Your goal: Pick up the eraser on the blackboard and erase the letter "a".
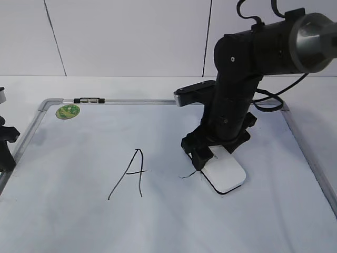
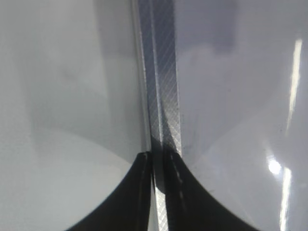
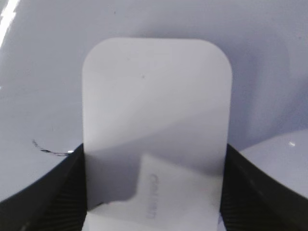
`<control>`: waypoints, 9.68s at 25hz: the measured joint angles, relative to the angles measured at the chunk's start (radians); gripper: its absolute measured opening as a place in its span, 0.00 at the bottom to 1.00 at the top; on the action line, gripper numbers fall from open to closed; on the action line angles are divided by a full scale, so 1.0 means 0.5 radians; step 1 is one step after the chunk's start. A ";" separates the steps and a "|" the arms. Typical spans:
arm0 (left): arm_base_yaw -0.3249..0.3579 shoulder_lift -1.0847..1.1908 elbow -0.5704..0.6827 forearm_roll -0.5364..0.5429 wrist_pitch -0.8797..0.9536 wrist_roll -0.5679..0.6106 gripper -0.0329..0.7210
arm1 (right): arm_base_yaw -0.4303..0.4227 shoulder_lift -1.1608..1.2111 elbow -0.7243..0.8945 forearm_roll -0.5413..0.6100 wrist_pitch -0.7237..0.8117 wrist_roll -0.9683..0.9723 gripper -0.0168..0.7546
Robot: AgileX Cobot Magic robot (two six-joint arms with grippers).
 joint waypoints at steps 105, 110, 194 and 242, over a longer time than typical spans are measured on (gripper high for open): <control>0.000 0.003 0.000 -0.007 0.004 0.007 0.13 | -0.771 -0.446 0.649 -0.121 -0.277 0.314 0.82; 0.000 0.003 0.000 -0.007 0.004 0.007 0.13 | -0.771 -0.532 0.498 -0.175 -0.131 0.344 0.82; -0.184 -3.567 1.164 0.422 0.525 -0.447 0.53 | -0.754 -3.770 1.864 -0.270 0.356 0.146 0.79; -0.096 -3.724 1.164 0.432 0.507 -0.450 0.47 | -1.079 -4.053 1.867 -0.277 0.349 0.146 0.79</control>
